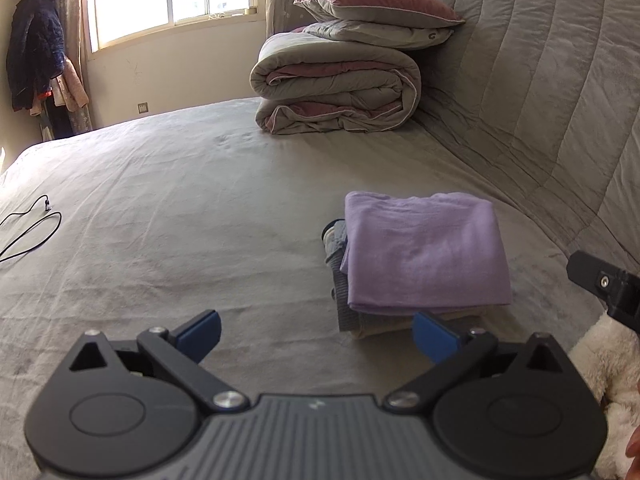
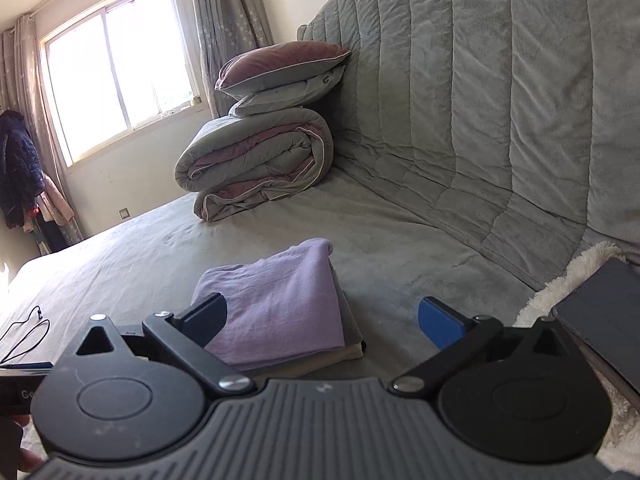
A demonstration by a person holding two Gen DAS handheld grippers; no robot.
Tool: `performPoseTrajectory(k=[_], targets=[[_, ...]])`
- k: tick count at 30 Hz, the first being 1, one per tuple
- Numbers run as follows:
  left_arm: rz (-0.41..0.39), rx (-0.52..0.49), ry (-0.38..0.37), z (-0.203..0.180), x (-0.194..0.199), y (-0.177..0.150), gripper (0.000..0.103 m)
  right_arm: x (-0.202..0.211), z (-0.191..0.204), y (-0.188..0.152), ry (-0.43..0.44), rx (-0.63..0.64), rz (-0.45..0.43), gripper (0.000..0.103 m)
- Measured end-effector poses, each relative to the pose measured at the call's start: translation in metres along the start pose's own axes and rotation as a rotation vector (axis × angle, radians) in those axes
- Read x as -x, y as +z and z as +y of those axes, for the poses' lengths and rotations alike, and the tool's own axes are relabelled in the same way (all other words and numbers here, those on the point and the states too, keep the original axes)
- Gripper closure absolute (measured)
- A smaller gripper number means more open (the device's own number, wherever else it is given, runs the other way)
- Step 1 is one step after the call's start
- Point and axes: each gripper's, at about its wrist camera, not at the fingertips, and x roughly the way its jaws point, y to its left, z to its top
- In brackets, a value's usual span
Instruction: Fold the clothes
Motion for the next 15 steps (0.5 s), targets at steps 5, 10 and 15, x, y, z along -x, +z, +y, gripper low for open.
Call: performPoseTrajectory(k=[5, 10, 15], targets=[[0.035, 0.014, 0.011, 0.009, 0.014, -0.008, 0.001, 0.011, 0.011, -0.004, -0.049, 0.019, 0.053, 0.0], [0.026, -0.003, 0.034, 0.015, 0.028, -0.012, 0.001, 0.021, 0.017, -0.011, -0.064, 0.024, 0.069, 0.0], [0.017, 0.0, 0.035, 0.021, 0.037, -0.013, 0.001, 0.026, 0.022, -0.015, -0.073, 0.021, 0.088, 0.0]])
